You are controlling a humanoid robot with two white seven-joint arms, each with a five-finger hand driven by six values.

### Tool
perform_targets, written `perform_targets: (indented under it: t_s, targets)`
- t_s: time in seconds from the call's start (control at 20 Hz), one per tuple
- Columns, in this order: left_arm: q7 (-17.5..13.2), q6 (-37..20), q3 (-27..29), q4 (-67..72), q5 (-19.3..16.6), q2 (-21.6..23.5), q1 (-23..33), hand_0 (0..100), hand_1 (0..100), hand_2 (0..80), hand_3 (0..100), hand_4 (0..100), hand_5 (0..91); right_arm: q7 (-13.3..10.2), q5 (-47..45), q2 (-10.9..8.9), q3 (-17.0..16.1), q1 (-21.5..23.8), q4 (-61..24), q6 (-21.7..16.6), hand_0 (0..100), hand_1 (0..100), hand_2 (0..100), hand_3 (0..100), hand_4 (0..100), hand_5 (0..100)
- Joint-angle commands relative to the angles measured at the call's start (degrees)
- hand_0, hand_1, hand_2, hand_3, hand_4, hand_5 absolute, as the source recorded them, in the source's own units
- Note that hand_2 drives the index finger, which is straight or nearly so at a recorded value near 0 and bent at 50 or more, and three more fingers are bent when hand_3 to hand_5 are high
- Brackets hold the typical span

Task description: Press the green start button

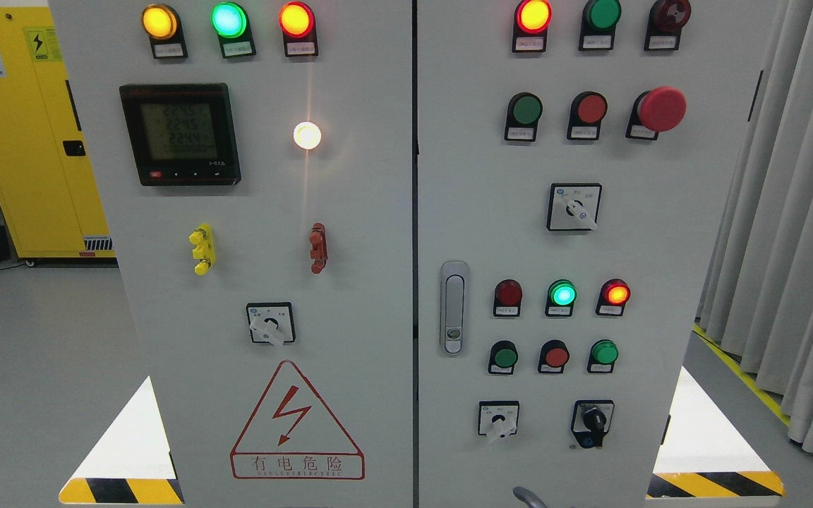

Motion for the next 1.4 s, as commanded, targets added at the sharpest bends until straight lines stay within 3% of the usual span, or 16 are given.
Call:
perform_targets:
  t_s: [0.0, 0.45, 0.9, 1.35]
  targets:
    - [0.0, 0.0, 0.0, -1.5, 0.0, -0.1, -1.3, 12, 56, 0.0, 0, 0, 0.0, 2.7, 2.1, 0.08, -0.8, -5.6, -3.0, 0.1, 37, 67, 0, 75, 76, 84]
    - [0.0, 0.0, 0.0, -1.5, 0.0, -0.1, -1.3, 12, 56, 0.0, 0, 0, 0.0, 5.9, 2.2, 0.08, -0.3, -12.9, 2.2, 0.2, 40, 67, 0, 76, 74, 84]
    - [0.0, 0.0, 0.0, -1.5, 0.0, -0.1, -1.3, 12, 56, 0.0, 0, 0, 0.0, 6.0, 2.0, 0.00, -0.3, -19.4, 7.7, 0.2, 41, 67, 0, 76, 73, 82]
    - [0.0, 0.0, 0.0, -1.5, 0.0, -0.1, -1.3, 12, 56, 0.0, 0, 0, 0.0, 6.0, 2.0, -0.09, -0.2, -21.1, 9.8, 0.3, 42, 67, 0, 75, 73, 82]
